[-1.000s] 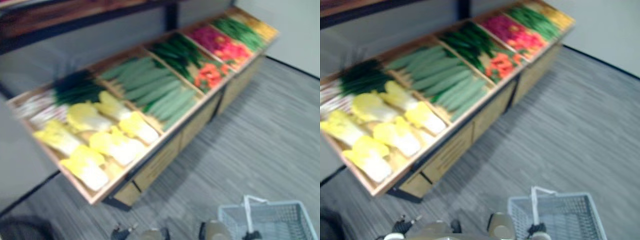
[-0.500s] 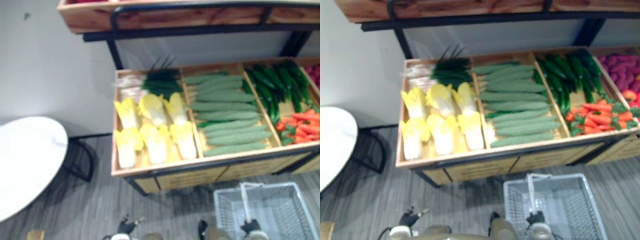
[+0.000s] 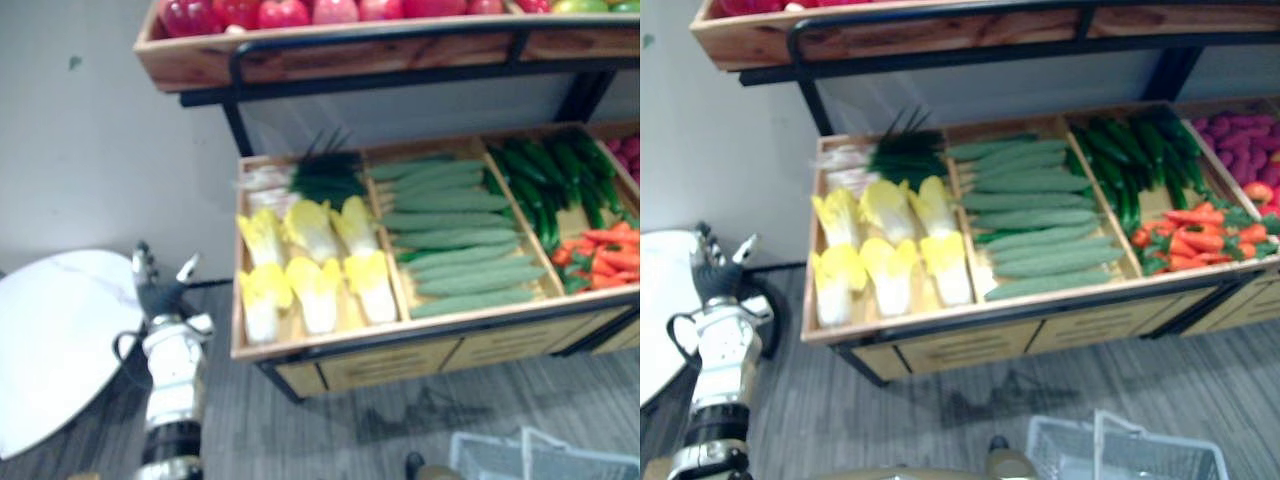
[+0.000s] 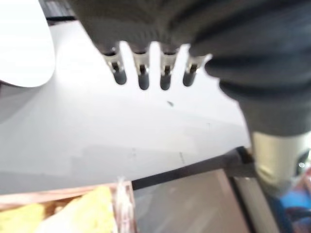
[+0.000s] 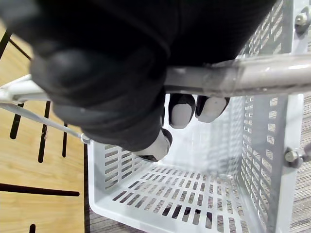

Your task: Pick vegetable in the basket

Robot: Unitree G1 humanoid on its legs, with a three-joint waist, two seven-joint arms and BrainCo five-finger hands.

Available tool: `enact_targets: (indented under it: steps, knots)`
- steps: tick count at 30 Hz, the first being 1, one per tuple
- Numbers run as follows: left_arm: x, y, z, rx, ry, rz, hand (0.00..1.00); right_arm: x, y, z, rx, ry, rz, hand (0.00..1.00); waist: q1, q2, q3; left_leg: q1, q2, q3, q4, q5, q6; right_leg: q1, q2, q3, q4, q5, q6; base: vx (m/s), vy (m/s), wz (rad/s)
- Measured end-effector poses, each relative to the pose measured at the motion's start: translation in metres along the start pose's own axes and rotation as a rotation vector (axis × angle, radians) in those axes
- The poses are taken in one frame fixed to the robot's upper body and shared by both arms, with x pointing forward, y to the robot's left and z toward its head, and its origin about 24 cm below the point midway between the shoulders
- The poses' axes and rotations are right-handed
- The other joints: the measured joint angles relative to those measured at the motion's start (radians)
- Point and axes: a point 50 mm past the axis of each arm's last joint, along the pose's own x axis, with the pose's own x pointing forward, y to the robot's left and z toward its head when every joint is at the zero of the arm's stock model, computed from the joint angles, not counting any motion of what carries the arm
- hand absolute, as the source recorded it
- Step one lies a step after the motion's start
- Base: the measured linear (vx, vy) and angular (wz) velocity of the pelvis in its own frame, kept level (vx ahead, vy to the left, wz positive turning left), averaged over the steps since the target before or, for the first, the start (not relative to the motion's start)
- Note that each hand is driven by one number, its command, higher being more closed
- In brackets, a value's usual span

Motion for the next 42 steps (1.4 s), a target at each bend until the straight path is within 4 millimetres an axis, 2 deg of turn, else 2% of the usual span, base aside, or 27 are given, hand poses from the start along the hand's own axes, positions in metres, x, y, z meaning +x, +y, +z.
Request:
enact_targets:
  steps: [1,3,6,8,10,13,18,24,26,31,33,35,42]
  knots:
    - [0.003,0.001,0.005,0.017,-0.023,-0.010,0.00,0.000,0.000,0.000,0.003,0.001,0.002,1.00,-0.012,0.000,0.000,0.004,0.000,0.001,-0.002,0.001,0.000,0.005,0.000,0.000,-0.006,0.003,0.001,0.00,0.000,0.00]
    - [0.006,-0.004,0.010,0.029,-0.047,-0.034,0.00,0.000,0.000,0.001,0.008,-0.003,0.005,1.00,-0.016,0.000,-0.001,0.006,-0.001,0.006,-0.002,0.001,0.000,0.008,0.000,0.003,-0.013,0.010,0.000,-0.02,0.004,-0.05]
    - [0.007,-0.022,0.018,0.070,-0.088,-0.115,0.00,0.000,-0.001,0.000,0.012,-0.003,0.003,1.00,-0.017,-0.002,-0.002,0.007,-0.001,0.008,-0.002,0.003,0.000,0.010,-0.001,0.003,-0.014,0.012,0.000,-0.01,0.001,-0.01]
    - [0.003,-0.041,0.021,0.150,-0.123,-0.218,0.00,0.000,-0.001,0.001,0.015,-0.005,0.001,1.00,-0.018,-0.002,-0.002,0.008,-0.001,0.015,-0.002,0.005,-0.001,0.010,-0.001,0.007,-0.014,0.014,0.000,-0.01,-0.002,-0.03]
    - [-0.001,-0.050,0.018,0.190,-0.130,-0.275,0.00,0.000,-0.001,0.002,0.016,-0.008,0.001,1.00,-0.020,-0.002,-0.003,0.010,0.000,0.022,-0.002,0.005,-0.001,0.009,0.002,0.014,-0.016,0.017,-0.001,-0.02,-0.006,-0.11]
    - [-0.009,-0.061,0.000,0.286,-0.073,-0.362,0.00,0.001,-0.002,0.005,0.019,-0.017,-0.003,1.00,-0.043,-0.001,-0.003,0.010,0.001,0.036,-0.003,0.005,-0.002,0.008,0.004,0.026,-0.028,0.025,-0.001,-0.01,-0.006,-0.11]
    - [-0.018,-0.078,-0.015,0.345,-0.015,-0.451,0.00,0.001,-0.005,0.002,0.024,-0.006,-0.019,1.00,-0.047,0.000,-0.003,0.014,0.001,0.062,-0.008,0.005,-0.002,-0.001,0.007,0.052,-0.036,0.035,0.002,-0.01,0.003,-0.16]
    - [-0.021,-0.073,-0.039,0.435,0.086,-0.460,0.00,0.001,-0.006,0.010,0.027,-0.038,-0.032,1.00,-0.069,0.004,0.005,0.022,-0.001,0.098,-0.027,0.007,-0.005,-0.022,0.011,0.080,-0.031,0.037,0.004,0.00,0.005,-0.15]
    - [-0.019,-0.074,-0.040,0.441,0.096,-0.459,0.00,0.002,-0.006,0.012,0.029,-0.045,-0.035,1.00,-0.067,0.006,0.013,0.019,-0.002,0.106,-0.032,0.008,-0.005,-0.032,0.012,0.088,-0.026,0.037,0.004,0.02,0.005,-0.11]
    - [-0.004,-0.083,-0.033,0.454,0.094,-0.445,0.00,0.005,-0.004,0.033,0.053,-0.093,-0.039,1.00,-0.072,0.020,0.064,-0.013,-0.010,0.120,-0.027,0.013,-0.007,-0.094,0.008,0.106,0.011,0.036,0.005,0.00,0.001,-0.09]
    - [0.000,-0.086,-0.029,0.470,0.079,-0.446,0.00,0.007,-0.005,0.047,0.076,-0.128,-0.050,1.00,-0.076,0.030,0.104,-0.019,-0.014,0.135,-0.023,0.014,-0.008,-0.115,0.006,0.119,0.031,0.034,0.006,-0.01,0.005,-0.15]
    - [0.003,-0.089,-0.027,0.475,0.083,-0.442,0.00,0.008,-0.007,0.061,0.088,-0.161,-0.070,1.00,-0.092,0.034,0.122,-0.051,-0.019,0.143,-0.012,0.014,-0.008,-0.162,0.003,0.129,0.063,0.026,0.008,-0.03,-0.002,-0.10]
    - [0.019,-0.109,-0.006,0.485,0.023,-0.444,0.00,0.009,-0.010,0.100,0.112,-0.267,-0.096,1.00,-0.095,0.034,0.203,-0.120,-0.030,0.211,0.006,0.013,-0.009,-0.279,0.005,0.196,0.129,0.025,0.009,-0.05,-0.009,-0.22]
